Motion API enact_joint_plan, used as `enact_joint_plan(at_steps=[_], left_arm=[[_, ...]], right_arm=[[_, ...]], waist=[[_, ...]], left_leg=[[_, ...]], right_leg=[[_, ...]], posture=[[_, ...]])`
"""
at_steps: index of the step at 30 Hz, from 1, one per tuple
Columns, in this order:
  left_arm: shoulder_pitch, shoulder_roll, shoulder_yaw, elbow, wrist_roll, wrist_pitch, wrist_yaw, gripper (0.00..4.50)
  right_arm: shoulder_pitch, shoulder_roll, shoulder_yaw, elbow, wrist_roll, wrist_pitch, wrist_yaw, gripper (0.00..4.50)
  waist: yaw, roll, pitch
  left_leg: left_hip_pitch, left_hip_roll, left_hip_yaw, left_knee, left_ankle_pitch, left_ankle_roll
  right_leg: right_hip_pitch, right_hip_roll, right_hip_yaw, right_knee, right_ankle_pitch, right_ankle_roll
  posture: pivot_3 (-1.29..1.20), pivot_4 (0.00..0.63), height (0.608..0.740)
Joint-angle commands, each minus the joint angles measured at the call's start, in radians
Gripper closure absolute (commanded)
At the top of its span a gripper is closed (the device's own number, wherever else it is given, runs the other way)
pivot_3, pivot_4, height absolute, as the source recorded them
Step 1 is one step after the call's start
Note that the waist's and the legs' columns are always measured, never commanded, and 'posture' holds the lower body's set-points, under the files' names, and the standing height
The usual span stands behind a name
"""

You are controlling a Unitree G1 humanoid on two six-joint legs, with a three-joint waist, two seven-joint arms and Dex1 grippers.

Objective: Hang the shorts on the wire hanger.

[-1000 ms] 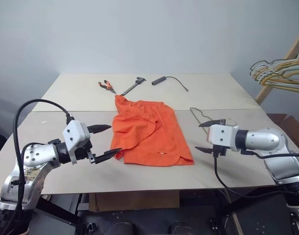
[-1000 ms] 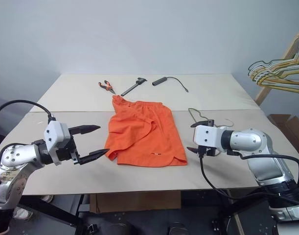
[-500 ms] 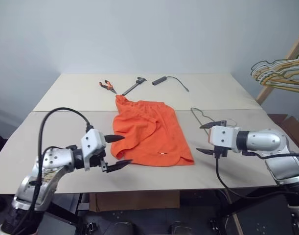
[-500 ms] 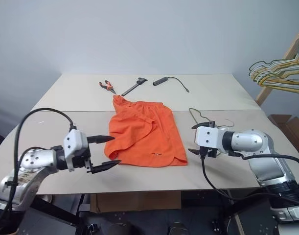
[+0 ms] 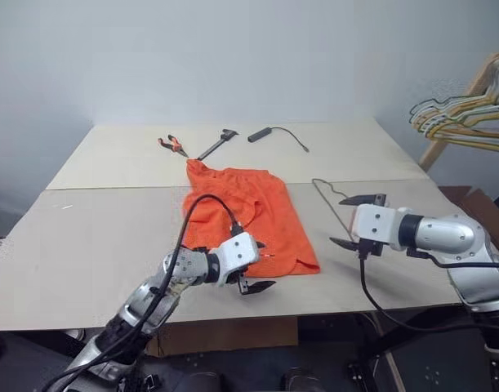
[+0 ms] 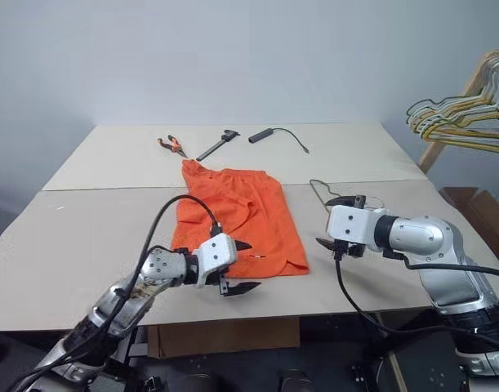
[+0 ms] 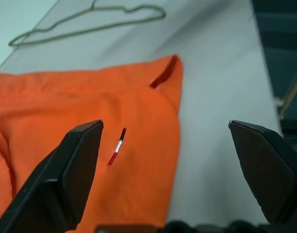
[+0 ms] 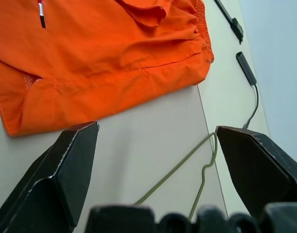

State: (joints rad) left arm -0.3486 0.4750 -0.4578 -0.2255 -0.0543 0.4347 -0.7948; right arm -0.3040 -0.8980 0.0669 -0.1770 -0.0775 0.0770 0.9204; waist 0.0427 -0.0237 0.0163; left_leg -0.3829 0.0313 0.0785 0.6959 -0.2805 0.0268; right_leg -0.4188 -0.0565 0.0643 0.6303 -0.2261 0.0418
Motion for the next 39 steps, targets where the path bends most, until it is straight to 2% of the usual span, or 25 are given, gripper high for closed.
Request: enact_joint_plan(at_steps=[1,4,11,15,26,27,29,33,36,39], left_arm=[[-0.069,-0.020,-0.047,0.025,0.064,0.080,0.007,0.00],[-0.094,-0.021,-0.082,0.052,0.103,0.106,-0.001,0.00],[-0.147,-0.092,-0.094,0.170,0.164,0.194,0.054,0.00],[-0.150,-0.101,-0.084,0.236,0.167,0.179,0.061,0.91],[-0.153,-0.105,-0.058,0.279,0.159,0.157,0.057,4.32],[-0.145,-0.093,-0.051,0.264,0.154,0.153,0.051,4.46],[-0.114,-0.046,-0.032,0.211,0.143,0.122,0.027,4.46],[-0.003,0.124,0.068,0.070,0.105,0.043,-0.035,4.46],[0.101,0.295,0.177,0.041,0.046,-0.142,-0.145,4.46],[0.175,0.415,0.287,0.097,-0.045,-0.342,-0.279,4.46]], right_arm=[[-0.007,-0.007,-0.026,-0.040,-0.007,0.016,-0.017,0.03],[-0.010,-0.004,-0.020,-0.040,-0.012,0.021,-0.022,0.03],[-0.017,0.006,-0.012,-0.037,-0.027,0.026,-0.025,0.03],[-0.018,0.010,-0.009,-0.039,-0.032,0.032,-0.026,0.00],[-0.020,0.012,-0.008,-0.034,-0.042,0.029,-0.028,0.00],[-0.021,0.013,-0.007,-0.034,-0.043,0.030,-0.028,0.00],[-0.023,0.015,-0.005,-0.038,-0.044,0.032,-0.029,0.00],[-0.023,0.021,-0.008,-0.045,-0.045,0.038,-0.030,0.00],[-0.026,0.029,-0.002,-0.040,-0.050,0.037,-0.030,0.00],[-0.040,0.041,0.010,-0.026,-0.055,0.030,-0.029,0.00]], waist=[[-0.003,0.000,0.000],[-0.006,0.000,0.000],[-0.005,0.000,0.000],[-0.005,0.000,0.000],[-0.021,0.000,0.000],[-0.024,0.000,0.000],[-0.034,0.000,0.000],[-0.054,0.000,0.000],[-0.055,0.000,0.001],[-0.050,-0.001,0.001]], left_leg=[[0.000,0.000,0.000,0.000,0.000,0.000],[0.000,0.000,0.000,0.000,0.000,0.000],[0.000,0.000,0.000,0.000,0.000,0.000],[0.001,0.000,0.000,0.000,0.000,0.000],[0.015,0.000,0.000,-0.001,-0.001,0.002],[0.015,0.000,0.000,-0.001,-0.001,0.002],[0.014,0.000,-0.001,-0.001,-0.001,0.002],[0.014,0.001,-0.002,-0.002,-0.002,0.003],[0.015,0.002,-0.006,-0.002,-0.002,0.003],[0.015,0.002,-0.006,-0.002,-0.002,0.003]], right_leg=[[0.000,0.000,0.000,0.000,0.000,0.000],[0.000,0.000,0.000,0.000,0.000,0.000],[0.000,0.000,0.000,0.000,0.000,0.000],[0.001,0.000,0.000,0.000,0.000,0.000],[0.015,0.000,0.001,-0.001,-0.001,0.001],[0.015,0.000,0.001,-0.001,-0.001,0.001],[0.014,0.000,0.001,-0.001,-0.001,0.001],[0.013,0.001,0.002,-0.001,-0.002,0.000],[0.013,0.000,0.001,0.000,-0.002,-0.001],[0.013,-0.002,0.000,0.000,-0.004,-0.003]], posture=[[0.04,0.000,0.740],[0.04,0.000,0.740],[0.04,0.000,0.740],[0.04,0.000,0.740],[0.04,0.000,0.740],[0.04,0.000,0.740],[0.04,0.000,0.740],[0.05,0.000,0.740],[0.07,0.000,0.740],[0.08,0.000,0.740]])
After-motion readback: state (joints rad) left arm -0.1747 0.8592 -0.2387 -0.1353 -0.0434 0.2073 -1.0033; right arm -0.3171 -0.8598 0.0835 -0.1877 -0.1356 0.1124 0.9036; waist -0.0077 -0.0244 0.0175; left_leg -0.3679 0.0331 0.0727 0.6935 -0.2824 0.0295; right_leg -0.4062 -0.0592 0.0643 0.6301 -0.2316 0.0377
